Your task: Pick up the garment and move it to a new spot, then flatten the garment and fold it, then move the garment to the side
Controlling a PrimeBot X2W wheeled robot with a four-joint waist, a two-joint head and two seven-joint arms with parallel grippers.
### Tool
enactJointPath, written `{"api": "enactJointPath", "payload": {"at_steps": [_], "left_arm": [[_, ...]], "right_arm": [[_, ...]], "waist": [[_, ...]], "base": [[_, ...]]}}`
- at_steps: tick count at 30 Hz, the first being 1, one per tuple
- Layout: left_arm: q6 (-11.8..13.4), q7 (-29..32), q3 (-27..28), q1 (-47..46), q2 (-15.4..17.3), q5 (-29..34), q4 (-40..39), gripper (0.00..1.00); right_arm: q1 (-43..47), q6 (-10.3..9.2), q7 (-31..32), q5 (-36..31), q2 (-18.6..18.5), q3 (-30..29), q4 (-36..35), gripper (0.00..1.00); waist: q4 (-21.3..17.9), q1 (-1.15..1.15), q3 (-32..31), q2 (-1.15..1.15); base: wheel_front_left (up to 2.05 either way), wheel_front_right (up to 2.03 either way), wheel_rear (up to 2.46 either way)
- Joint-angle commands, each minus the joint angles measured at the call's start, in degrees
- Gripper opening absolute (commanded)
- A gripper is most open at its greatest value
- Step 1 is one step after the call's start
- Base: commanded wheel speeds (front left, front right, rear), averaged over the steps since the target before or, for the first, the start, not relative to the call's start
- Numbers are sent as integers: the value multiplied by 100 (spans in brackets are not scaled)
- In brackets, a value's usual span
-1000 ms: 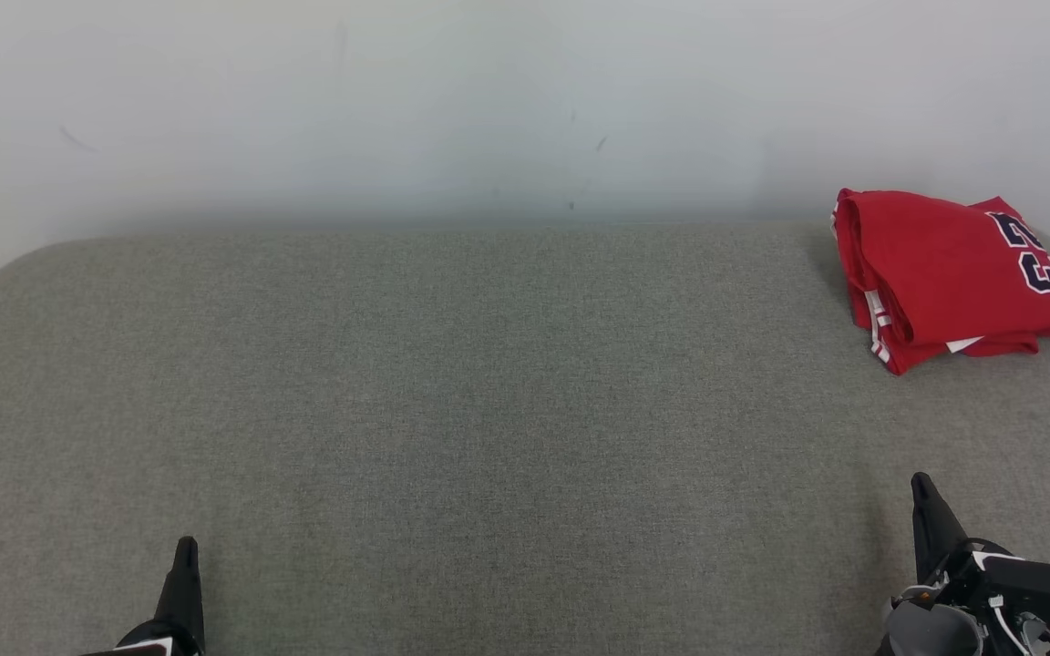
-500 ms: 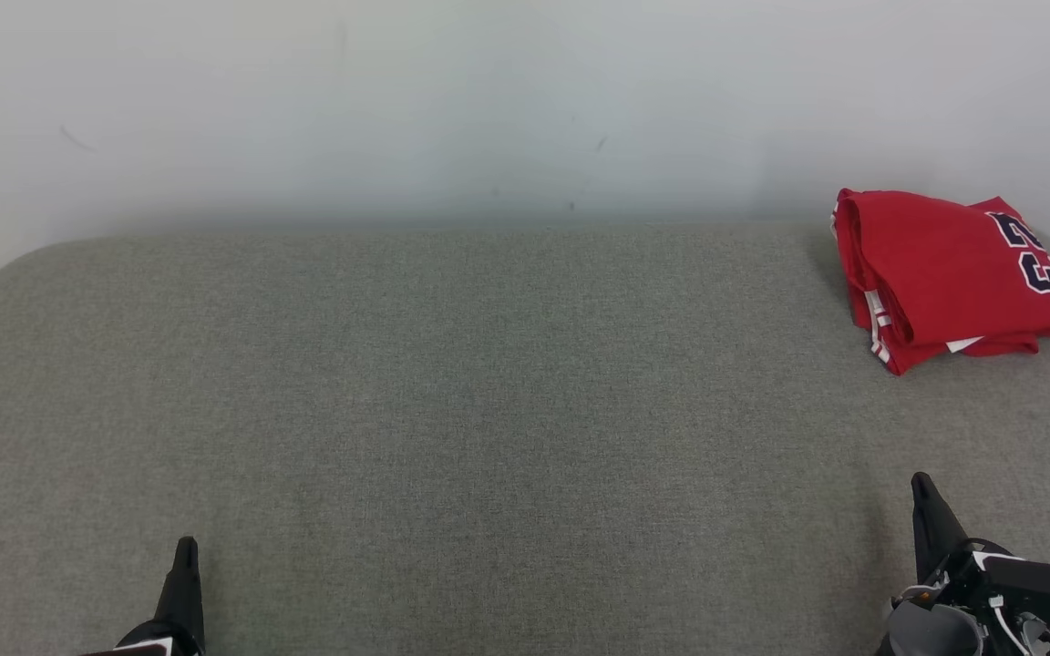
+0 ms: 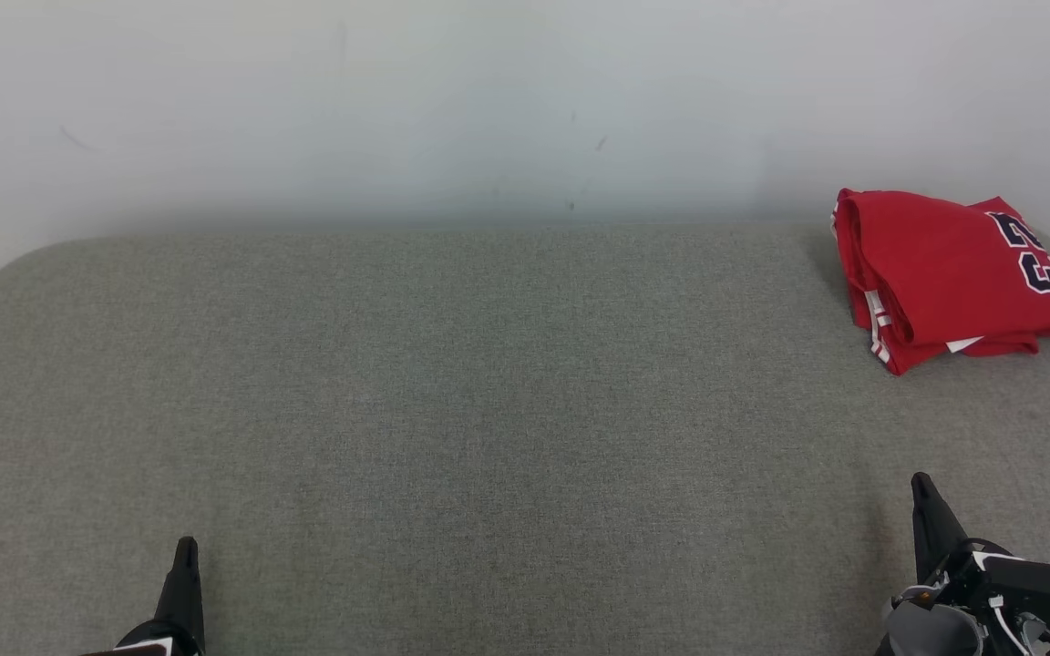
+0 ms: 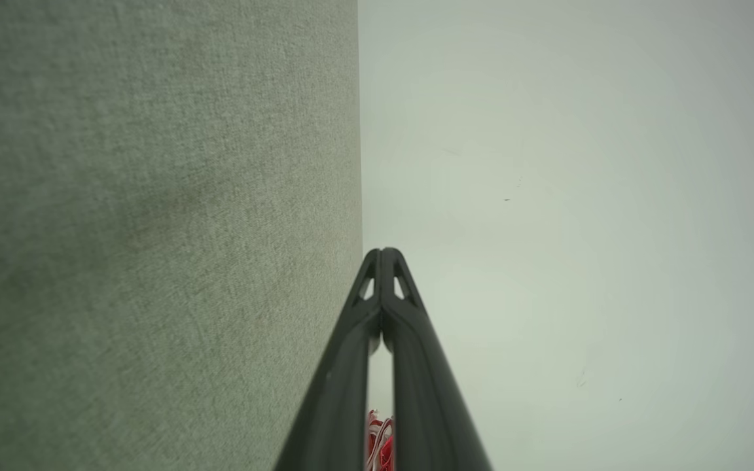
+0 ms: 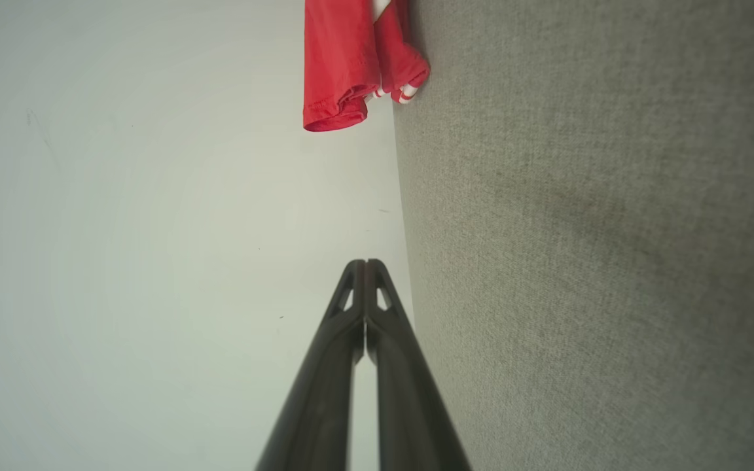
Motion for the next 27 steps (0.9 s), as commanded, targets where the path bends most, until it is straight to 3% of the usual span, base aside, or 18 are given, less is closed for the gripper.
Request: {"api": "enactJointPath", "payload": {"at_steps": [1, 27], "left_arm": [[-12, 5, 20, -14, 17, -49, 11, 0], [-12, 5, 20, -13, 17, -49, 11, 0]], "right_arm": [[-45, -2, 21, -35, 18, -4, 9, 0], [-46, -2, 27, -39, 22, -11, 10, 0]], "waist": [[0, 0, 0, 0], [0, 0, 0, 0]], "base": [[0, 0, 0], [0, 0, 0]]}}
